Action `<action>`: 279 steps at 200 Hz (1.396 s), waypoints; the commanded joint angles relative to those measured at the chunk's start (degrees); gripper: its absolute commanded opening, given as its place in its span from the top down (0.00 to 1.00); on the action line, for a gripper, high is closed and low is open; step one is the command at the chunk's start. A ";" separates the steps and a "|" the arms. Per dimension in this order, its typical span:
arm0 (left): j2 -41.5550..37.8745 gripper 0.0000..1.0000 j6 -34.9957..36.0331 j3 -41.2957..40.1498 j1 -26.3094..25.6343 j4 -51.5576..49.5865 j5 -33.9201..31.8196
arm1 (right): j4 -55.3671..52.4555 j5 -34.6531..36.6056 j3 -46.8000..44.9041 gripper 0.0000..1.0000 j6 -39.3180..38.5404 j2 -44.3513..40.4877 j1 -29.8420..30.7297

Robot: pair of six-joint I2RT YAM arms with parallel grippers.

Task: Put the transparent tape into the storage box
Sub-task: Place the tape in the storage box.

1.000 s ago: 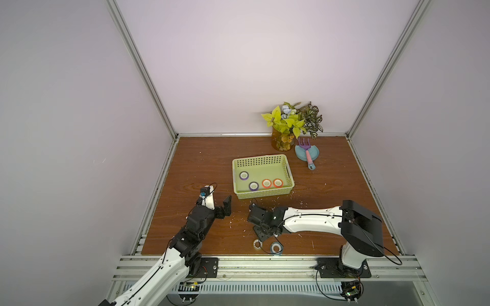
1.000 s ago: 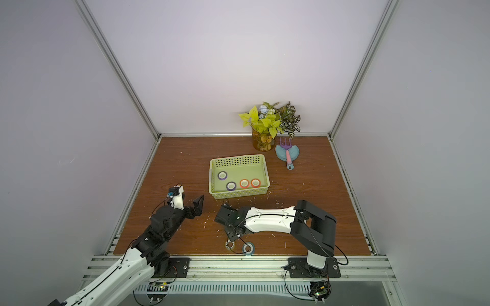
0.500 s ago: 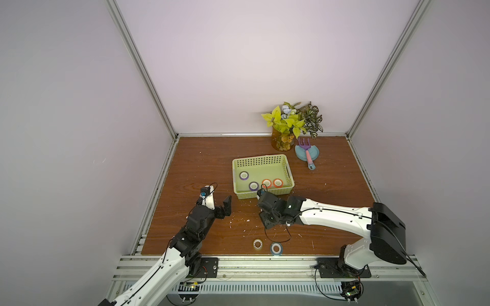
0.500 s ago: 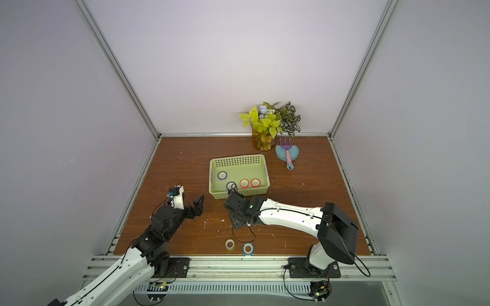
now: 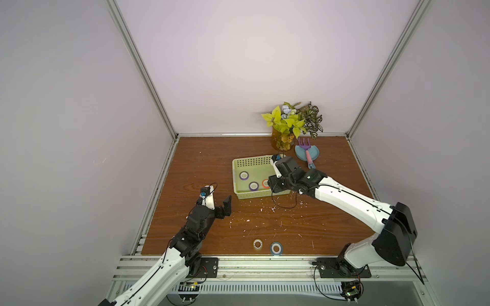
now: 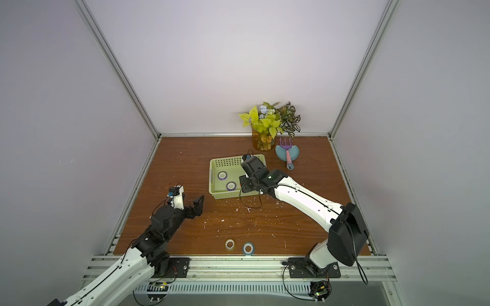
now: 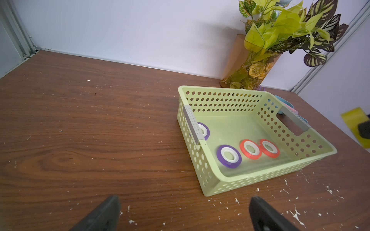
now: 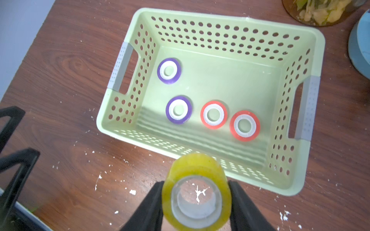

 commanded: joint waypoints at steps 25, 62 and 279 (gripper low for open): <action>-0.81 0.01 0.07 -0.47 0.65 1.27 -1.18 | 3.38 -2.88 9.30 0.49 -4.17 9.97 -1.64; -1.20 0.01 0.18 -0.47 0.67 1.25 -1.22 | 3.82 -2.95 16.49 0.49 -4.90 18.65 -1.75; -1.46 0.01 0.45 -0.65 0.60 1.34 -1.19 | -0.02 0.11 35.71 0.49 -4.73 41.56 -4.21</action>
